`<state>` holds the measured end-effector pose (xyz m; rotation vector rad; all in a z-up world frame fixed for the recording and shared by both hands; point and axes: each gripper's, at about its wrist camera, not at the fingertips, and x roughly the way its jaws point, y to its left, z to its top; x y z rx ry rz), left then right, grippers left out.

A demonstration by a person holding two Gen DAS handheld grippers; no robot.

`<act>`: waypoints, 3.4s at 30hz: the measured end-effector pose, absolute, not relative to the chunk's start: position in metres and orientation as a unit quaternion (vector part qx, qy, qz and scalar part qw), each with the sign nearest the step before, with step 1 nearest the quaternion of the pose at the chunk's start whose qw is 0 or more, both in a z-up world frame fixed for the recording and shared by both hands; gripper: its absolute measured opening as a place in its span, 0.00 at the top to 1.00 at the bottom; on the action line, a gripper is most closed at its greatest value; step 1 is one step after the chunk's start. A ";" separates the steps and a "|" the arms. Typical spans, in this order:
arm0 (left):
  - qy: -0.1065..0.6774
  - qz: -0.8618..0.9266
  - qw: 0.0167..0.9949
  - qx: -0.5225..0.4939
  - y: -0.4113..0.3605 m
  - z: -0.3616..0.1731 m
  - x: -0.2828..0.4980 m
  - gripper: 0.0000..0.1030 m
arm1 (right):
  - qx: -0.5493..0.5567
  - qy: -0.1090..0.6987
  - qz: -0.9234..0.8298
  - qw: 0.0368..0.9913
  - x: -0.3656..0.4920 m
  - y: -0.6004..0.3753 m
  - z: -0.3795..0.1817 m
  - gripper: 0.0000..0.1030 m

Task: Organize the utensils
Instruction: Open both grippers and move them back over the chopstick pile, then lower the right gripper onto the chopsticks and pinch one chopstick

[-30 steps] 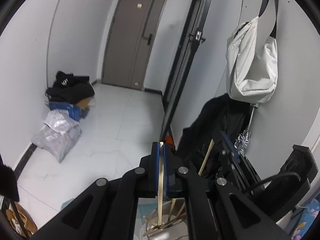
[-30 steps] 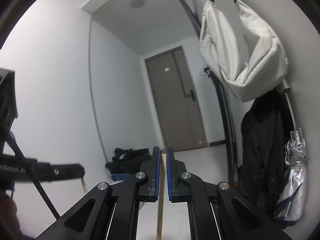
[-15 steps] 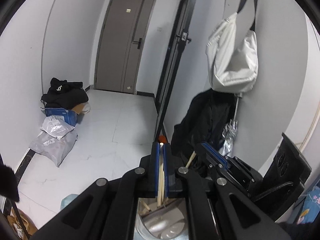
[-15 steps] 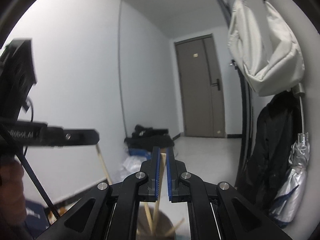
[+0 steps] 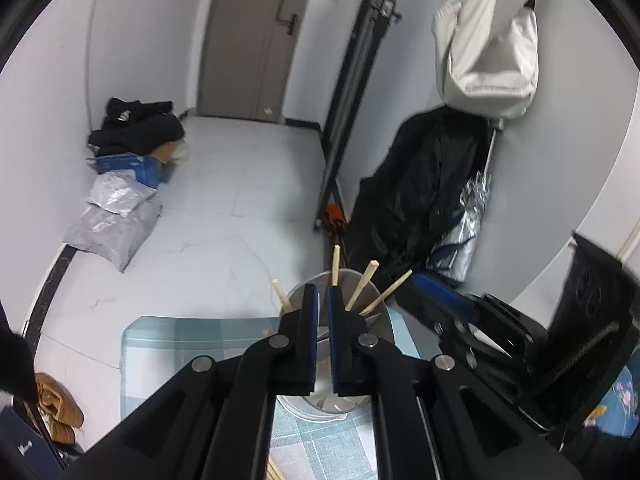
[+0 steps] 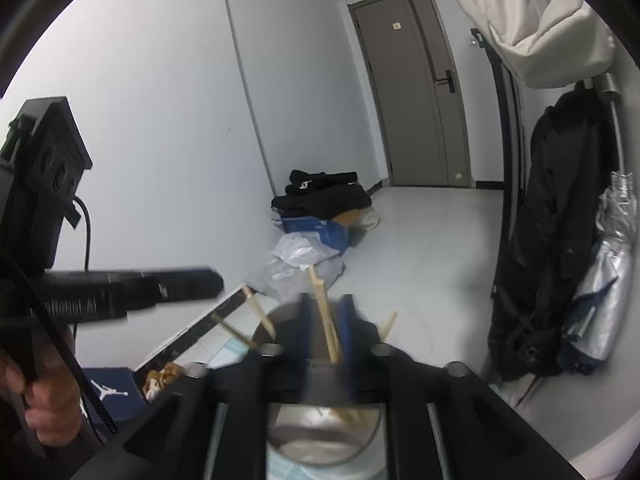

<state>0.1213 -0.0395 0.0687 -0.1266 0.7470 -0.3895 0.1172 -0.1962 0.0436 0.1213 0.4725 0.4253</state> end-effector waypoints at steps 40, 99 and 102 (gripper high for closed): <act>0.227 -0.024 0.971 -0.067 0.019 0.049 -0.033 0.01 | 0.080 0.186 0.109 0.973 -0.058 -0.165 0.044 0.01; 0.389 0.044 0.880 -0.269 0.112 -0.040 0.039 0.01 | -0.100 0.527 0.129 0.834 0.080 -0.057 -0.118 0.90; 0.392 0.044 0.878 -0.273 0.112 -0.041 0.039 0.01 | -0.109 0.533 0.140 0.827 0.073 -0.062 -0.119 0.95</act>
